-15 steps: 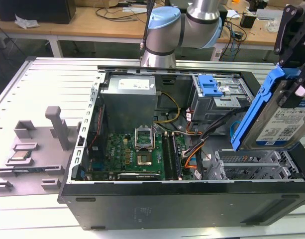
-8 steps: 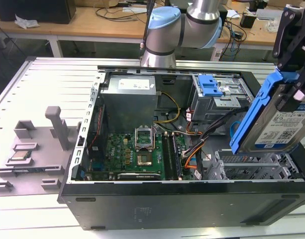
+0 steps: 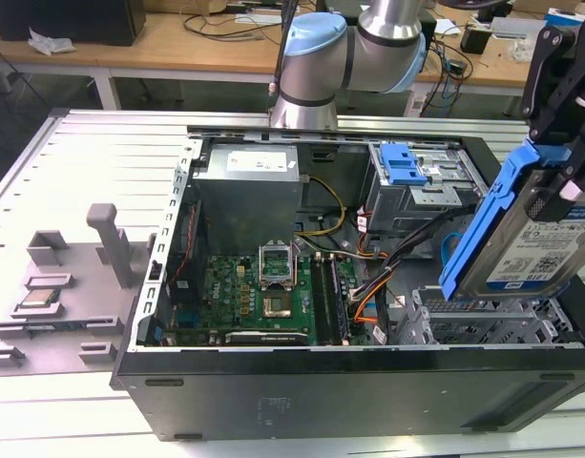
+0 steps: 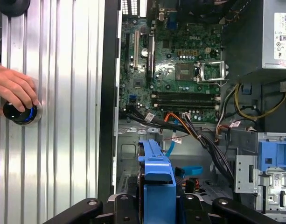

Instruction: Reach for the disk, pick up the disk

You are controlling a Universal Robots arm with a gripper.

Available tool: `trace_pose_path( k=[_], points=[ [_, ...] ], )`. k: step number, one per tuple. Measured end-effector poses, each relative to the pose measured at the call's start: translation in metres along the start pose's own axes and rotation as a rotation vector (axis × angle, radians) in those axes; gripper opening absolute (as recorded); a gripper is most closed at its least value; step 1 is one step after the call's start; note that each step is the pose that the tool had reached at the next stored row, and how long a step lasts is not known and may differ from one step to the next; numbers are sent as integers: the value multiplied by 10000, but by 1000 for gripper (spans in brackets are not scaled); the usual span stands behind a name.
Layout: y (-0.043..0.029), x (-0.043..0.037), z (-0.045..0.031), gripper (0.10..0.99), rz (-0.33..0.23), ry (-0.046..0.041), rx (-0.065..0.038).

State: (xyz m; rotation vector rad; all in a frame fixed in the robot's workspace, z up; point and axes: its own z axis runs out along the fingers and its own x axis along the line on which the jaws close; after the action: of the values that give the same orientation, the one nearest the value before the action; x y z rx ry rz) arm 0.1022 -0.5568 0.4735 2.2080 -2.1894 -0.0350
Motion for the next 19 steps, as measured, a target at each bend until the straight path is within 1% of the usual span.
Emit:
trace_pose_path(
  k=[2, 6, 9, 14, 16, 19],
  points=[
    [4, 2, 9, 369, 1, 1, 0],
    [33, 2, 55, 369, 0, 1, -1],
    [44, 2, 108, 369, 0, 0, 0],
    [52, 1, 222, 369, 0, 2, 0],
    [52, 0, 241, 369, 0, 2, 0],
    [52, 1, 244, 369, 0, 2, 0]
  ],
)
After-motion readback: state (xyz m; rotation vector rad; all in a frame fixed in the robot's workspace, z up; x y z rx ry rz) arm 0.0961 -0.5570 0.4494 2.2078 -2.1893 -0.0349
